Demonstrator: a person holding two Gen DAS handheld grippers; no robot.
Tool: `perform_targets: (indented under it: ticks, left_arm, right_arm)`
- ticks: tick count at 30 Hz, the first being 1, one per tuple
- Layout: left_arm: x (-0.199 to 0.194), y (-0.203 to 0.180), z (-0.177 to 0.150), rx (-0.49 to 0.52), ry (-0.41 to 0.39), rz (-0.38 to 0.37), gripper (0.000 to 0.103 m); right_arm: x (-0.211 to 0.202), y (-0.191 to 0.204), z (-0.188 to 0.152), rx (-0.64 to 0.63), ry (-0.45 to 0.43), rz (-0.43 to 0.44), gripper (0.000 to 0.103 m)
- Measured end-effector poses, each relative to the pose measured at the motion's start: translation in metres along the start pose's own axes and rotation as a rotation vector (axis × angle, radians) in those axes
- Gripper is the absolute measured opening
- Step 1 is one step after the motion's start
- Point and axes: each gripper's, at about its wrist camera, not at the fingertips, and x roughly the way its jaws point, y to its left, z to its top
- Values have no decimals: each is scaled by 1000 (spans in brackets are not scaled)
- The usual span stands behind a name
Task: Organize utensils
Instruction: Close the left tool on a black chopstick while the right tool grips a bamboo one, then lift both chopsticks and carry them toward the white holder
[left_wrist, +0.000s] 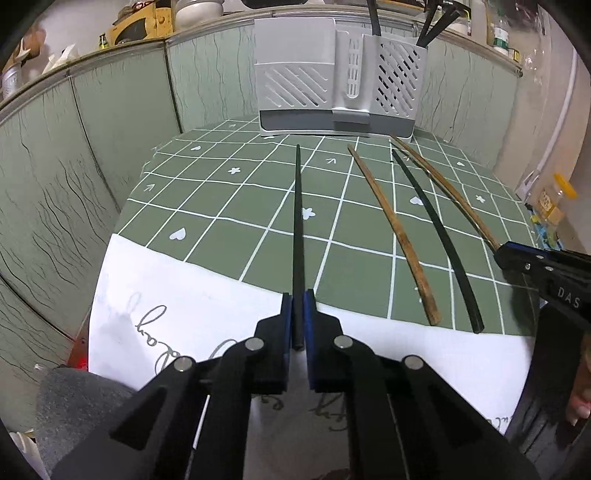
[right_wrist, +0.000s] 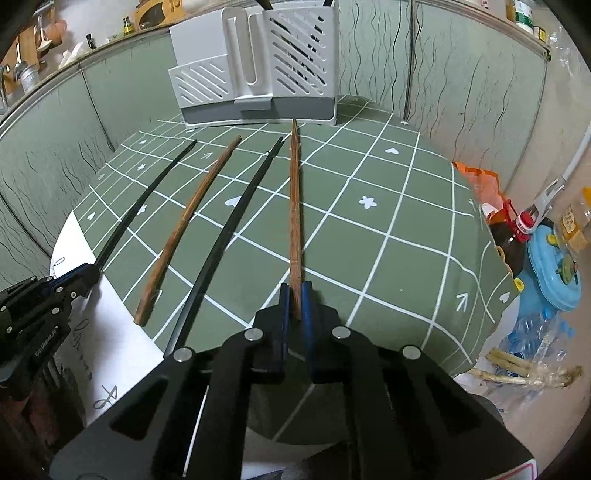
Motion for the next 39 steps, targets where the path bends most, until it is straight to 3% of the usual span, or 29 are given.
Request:
perform_targets:
  ticks: [27, 39]
  left_arm:
    - [-50, 12, 28, -26, -118, -43, 8]
    - [-74, 14, 68, -9, -197, -55, 8]
  right_arm:
    - [-44, 0, 20, -18, -62, 36, 6]
    - [-75, 1, 54, -33, -141, 44, 6]
